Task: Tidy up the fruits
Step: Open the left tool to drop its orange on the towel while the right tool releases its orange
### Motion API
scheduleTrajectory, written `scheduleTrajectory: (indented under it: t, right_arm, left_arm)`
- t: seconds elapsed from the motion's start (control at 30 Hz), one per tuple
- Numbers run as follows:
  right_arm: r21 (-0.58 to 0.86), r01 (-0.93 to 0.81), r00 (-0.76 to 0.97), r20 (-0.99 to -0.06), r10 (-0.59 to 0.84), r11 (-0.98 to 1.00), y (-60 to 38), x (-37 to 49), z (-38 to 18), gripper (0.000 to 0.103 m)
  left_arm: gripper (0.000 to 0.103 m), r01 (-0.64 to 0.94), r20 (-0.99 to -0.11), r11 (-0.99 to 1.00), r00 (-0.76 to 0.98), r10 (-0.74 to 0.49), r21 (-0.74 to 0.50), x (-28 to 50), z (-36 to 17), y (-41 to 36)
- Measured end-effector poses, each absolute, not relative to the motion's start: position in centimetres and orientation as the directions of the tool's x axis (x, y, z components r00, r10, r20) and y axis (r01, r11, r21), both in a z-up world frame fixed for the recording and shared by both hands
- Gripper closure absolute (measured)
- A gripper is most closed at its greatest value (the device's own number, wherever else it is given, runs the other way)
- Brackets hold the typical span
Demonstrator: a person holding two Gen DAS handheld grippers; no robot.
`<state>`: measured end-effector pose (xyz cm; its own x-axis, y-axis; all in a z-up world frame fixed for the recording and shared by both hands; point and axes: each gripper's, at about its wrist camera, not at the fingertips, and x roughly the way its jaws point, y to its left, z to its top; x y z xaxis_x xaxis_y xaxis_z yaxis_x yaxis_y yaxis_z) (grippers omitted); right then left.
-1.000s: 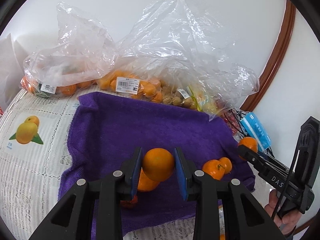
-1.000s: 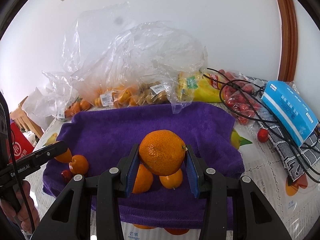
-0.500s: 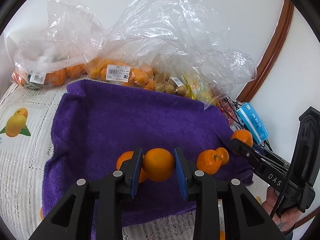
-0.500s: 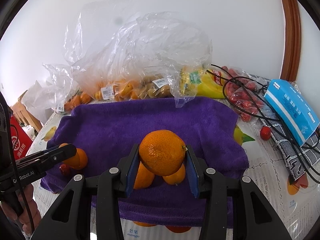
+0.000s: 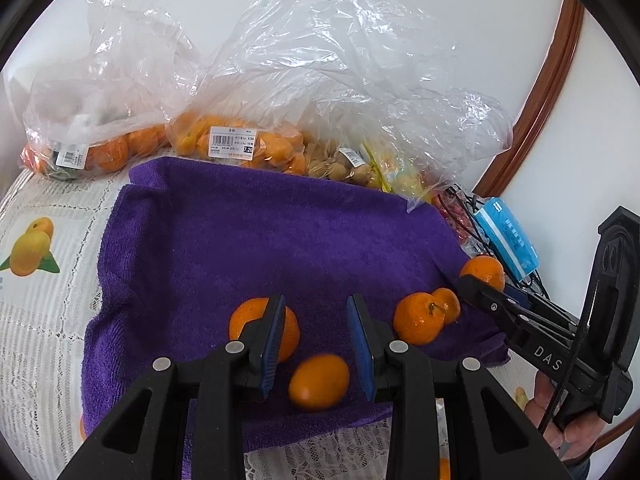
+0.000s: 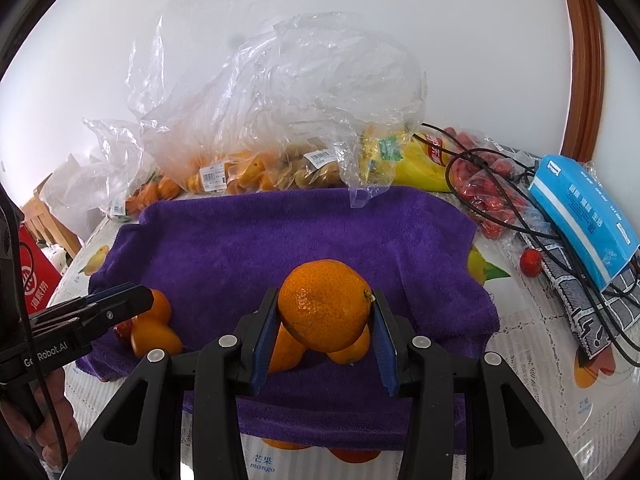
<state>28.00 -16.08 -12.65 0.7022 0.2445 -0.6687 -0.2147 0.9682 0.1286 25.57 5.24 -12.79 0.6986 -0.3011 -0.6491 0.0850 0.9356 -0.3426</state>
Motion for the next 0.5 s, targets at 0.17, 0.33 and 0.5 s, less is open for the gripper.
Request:
scheduleTrajectory:
  t: [0.17,0.33,0.5]
  right_arm:
    - [0.126,-0.199,0.709,-0.666,0.232,0.972,-16.6,28.0,-12.5,0.059]
    - [0.137,-0.167,0.723,-0.656,0.216,0.976,-17.7,28.1,-12.3,0.06]
    - [0.134,-0.153,0.719,-0.665,0.203,0.979,-18.1,28.2,-12.4,0.059]
  left_arm:
    - [0.058,0.068,-0.645,0.934,0.706,-0.293,-0.35,25.5,-12.6,5.6]
    - [0.048,0.05,-0.645,0.932,0.708,-0.287,-0.36,25.6,-12.5,6.2]
    - [0.044,0.04,-0.648,0.933,0.709,-0.279,-0.358,25.6,-12.4,6.3]
